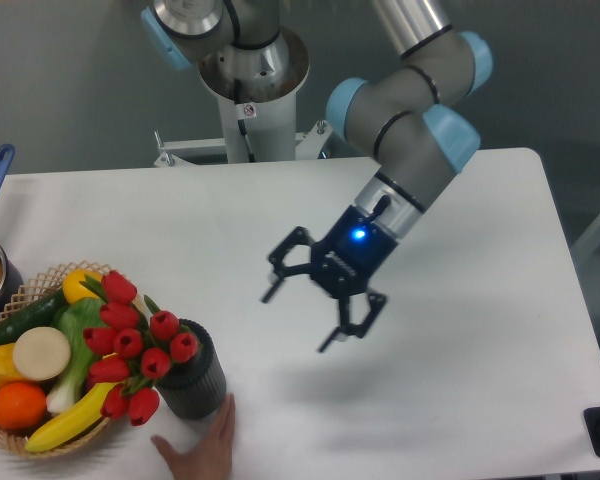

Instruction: Insert the flowers into the vase

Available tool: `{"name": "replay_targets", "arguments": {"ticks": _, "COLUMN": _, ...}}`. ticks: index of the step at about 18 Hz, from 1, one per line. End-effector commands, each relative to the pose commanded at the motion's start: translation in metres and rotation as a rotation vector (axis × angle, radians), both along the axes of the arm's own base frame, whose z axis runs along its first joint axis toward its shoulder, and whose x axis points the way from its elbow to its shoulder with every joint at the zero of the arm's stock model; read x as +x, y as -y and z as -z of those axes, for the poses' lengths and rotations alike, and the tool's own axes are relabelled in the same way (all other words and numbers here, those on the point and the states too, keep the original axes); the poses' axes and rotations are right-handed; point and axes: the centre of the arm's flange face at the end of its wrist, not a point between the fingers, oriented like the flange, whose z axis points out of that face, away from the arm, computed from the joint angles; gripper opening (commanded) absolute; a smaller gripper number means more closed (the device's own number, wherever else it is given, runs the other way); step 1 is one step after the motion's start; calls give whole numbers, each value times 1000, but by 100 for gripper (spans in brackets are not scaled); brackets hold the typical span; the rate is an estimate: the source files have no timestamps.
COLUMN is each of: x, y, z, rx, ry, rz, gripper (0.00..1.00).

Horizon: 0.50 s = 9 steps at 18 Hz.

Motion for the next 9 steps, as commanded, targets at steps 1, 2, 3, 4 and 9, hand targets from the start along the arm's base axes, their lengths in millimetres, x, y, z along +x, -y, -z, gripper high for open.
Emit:
{"name": "replay_targets", "arguments": {"ticks": 1, "x": -3, "y": 3, "z": 0, "rx": -71, "ry": -45, "rz": -26, "gripper": 100}}
{"name": "replay_targets", "arguments": {"ticks": 2, "x": -6, "y": 9, "z": 0, "rx": -139, "ry": -89, "rz": -52, "gripper": 100}}
{"name": "replay_targets", "arguments": {"ticks": 3, "x": -11, "y": 13, "z": 1, "rx": -207, "ry": -128, "rz": -78, "gripper": 100}}
{"name": "replay_targets", "arguments": {"ticks": 4, "x": -14, "y": 15, "z": -1, "rx": -261, "ry": -168, "rz": -93, "gripper": 100}}
{"name": "replay_targets", "arguments": {"ticks": 9, "x": 6, "y": 3, "z": 21, "rx": -493, "ry": -308, "rz": -32, "gripper": 100}}
